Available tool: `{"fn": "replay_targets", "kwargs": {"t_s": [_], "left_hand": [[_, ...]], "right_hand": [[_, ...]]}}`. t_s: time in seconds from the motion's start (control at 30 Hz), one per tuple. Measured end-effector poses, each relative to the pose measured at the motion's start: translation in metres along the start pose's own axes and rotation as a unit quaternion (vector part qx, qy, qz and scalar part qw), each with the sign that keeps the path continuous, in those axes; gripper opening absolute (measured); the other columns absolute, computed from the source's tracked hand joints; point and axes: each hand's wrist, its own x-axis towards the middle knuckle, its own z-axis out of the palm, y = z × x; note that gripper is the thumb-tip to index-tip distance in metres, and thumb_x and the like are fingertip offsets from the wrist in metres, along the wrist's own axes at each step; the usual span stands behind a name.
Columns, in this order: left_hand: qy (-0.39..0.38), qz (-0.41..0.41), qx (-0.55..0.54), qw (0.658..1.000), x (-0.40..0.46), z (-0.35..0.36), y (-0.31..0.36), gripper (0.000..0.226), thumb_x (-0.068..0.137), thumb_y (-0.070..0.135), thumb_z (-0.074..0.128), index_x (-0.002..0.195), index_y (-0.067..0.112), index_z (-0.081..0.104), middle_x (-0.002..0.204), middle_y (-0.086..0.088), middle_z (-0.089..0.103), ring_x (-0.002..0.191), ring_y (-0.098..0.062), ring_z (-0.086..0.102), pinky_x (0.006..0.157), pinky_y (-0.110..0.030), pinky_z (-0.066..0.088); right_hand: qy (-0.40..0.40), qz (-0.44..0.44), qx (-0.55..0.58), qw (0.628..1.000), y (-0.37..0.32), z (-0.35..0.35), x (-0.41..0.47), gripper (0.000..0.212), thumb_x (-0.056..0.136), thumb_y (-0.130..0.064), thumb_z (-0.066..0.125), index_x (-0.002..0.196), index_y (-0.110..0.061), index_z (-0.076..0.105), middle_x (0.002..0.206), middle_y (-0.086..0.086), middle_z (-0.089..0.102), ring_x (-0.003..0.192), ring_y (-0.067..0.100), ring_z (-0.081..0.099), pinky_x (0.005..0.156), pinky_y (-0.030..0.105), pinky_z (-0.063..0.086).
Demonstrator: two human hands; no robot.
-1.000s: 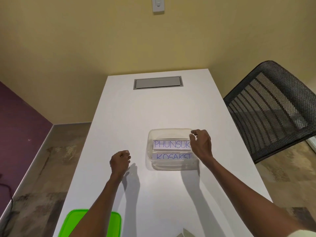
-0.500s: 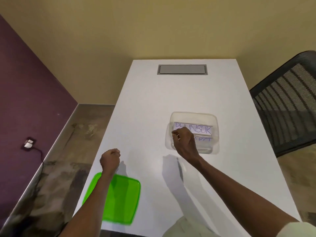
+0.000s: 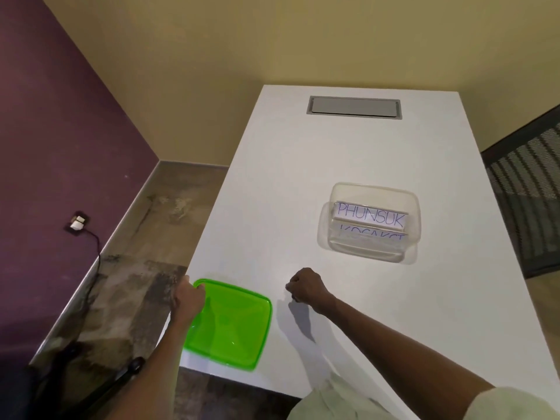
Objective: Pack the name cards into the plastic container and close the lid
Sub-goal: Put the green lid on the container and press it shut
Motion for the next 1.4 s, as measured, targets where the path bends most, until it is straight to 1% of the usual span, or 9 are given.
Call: {"fn": "replay_targets", "kwargs": {"t_s": [0.23, 0.37, 0.53, 0.7, 0.77, 0.87, 1.07, 1.2, 1.4], "left_hand": [[-0.043, -0.012, 0.037, 0.998, -0.002, 0.005, -0.025, 0.055, 0.088, 0.016, 0.063, 0.133, -0.011, 0.044, 0.135, -0.033, 0.048, 0.128, -0.043, 0.045, 0.106, -0.043, 0.035], [-0.049, -0.011, 0.061, 0.997, -0.004, 0.007, -0.034, 0.05, 0.091, 0.015, 0.059, 0.13, -0.012, 0.046, 0.131, -0.035, 0.05, 0.124, -0.045, 0.047, 0.102, -0.043, 0.037], [-0.044, -0.004, 0.062, 0.997, -0.006, 0.009, -0.039, 0.048, 0.091, 0.013, 0.057, 0.13, -0.012, 0.046, 0.13, -0.035, 0.051, 0.122, -0.045, 0.049, 0.1, -0.044, 0.038], [-0.05, -0.021, 0.052, 0.997, -0.008, 0.009, -0.04, 0.046, 0.093, 0.012, 0.054, 0.13, -0.014, 0.044, 0.132, -0.036, 0.048, 0.124, -0.045, 0.047, 0.101, -0.044, 0.037], [-0.052, -0.018, 0.059, 0.997, -0.011, 0.009, -0.039, 0.043, 0.095, 0.011, 0.05, 0.128, -0.016, 0.044, 0.133, -0.036, 0.047, 0.125, -0.045, 0.046, 0.102, -0.044, 0.035], [-0.053, -0.018, 0.063, 0.996, -0.015, 0.007, -0.038, 0.037, 0.097, 0.011, 0.047, 0.125, -0.013, 0.048, 0.13, -0.035, 0.05, 0.12, -0.042, 0.05, 0.101, -0.044, 0.039], [-0.031, -0.041, 0.037, 0.998, -0.019, 0.002, -0.034, 0.029, 0.096, 0.012, 0.045, 0.114, -0.008, 0.054, 0.115, -0.029, 0.058, 0.106, -0.041, 0.057, 0.087, -0.04, 0.046], [-0.011, -0.006, 0.028, 1.0, -0.02, -0.004, -0.021, 0.03, 0.096, 0.011, 0.046, 0.116, -0.009, 0.055, 0.118, -0.031, 0.058, 0.111, -0.042, 0.055, 0.089, -0.039, 0.044], [0.028, 0.063, -0.008, 0.998, -0.02, -0.011, 0.018, 0.032, 0.093, 0.007, 0.049, 0.12, -0.01, 0.058, 0.121, -0.034, 0.058, 0.114, -0.043, 0.055, 0.093, -0.041, 0.042]], "right_hand": [[-0.073, 0.101, 0.043, 0.991, 0.016, 0.043, 0.006, 0.023, 0.067, -0.002, 0.064, 0.054, -0.014, 0.049, 0.049, 0.005, 0.054, 0.043, 0.006, 0.053, 0.056, 0.024, 0.046], [-0.092, 0.137, 0.082, 0.983, 0.022, 0.06, 0.004, 0.026, 0.07, -0.002, 0.071, 0.056, -0.01, 0.05, 0.064, 0.016, 0.059, 0.059, 0.02, 0.057, 0.056, 0.03, 0.044], [-0.089, 0.159, 0.101, 0.978, 0.019, 0.066, -0.008, 0.036, 0.071, 0.002, 0.073, 0.049, -0.009, 0.047, 0.033, 0.002, 0.048, 0.045, 0.014, 0.051, 0.054, 0.029, 0.043], [-0.147, 0.155, 0.141, 0.967, 0.014, 0.065, -0.016, 0.018, 0.08, 0.0, 0.071, 0.064, 0.0, 0.061, 0.077, 0.021, 0.064, 0.063, 0.024, 0.062, 0.073, 0.037, 0.056], [-0.171, 0.142, 0.148, 0.963, 0.013, 0.065, -0.018, 0.007, 0.083, -0.001, 0.066, 0.077, -0.002, 0.063, 0.082, 0.018, 0.064, 0.073, 0.024, 0.063, 0.074, 0.034, 0.055], [-0.187, 0.14, 0.176, 0.956, 0.014, 0.068, -0.02, 0.016, 0.086, 0.002, 0.062, 0.071, -0.005, 0.061, 0.074, 0.013, 0.062, 0.071, 0.02, 0.061, 0.076, 0.034, 0.054], [-0.159, 0.134, 0.182, 0.961, 0.012, 0.063, -0.022, 0.005, 0.083, 0.004, 0.065, 0.08, 0.0, 0.063, 0.073, 0.013, 0.061, 0.067, 0.017, 0.06, 0.063, 0.028, 0.052], [-0.108, 0.117, 0.175, 0.972, 0.011, 0.047, -0.023, 0.031, 0.08, 0.004, 0.067, 0.111, 0.008, 0.061, 0.085, 0.02, 0.062, 0.074, 0.025, 0.06, 0.067, 0.03, 0.053], [-0.029, 0.107, 0.24, 0.964, 0.017, 0.01, -0.023, 0.038, 0.08, 0.002, 0.067, 0.117, -0.003, 0.061, 0.078, 0.017, 0.061, 0.062, 0.018, 0.057, 0.06, 0.027, 0.049]]}}
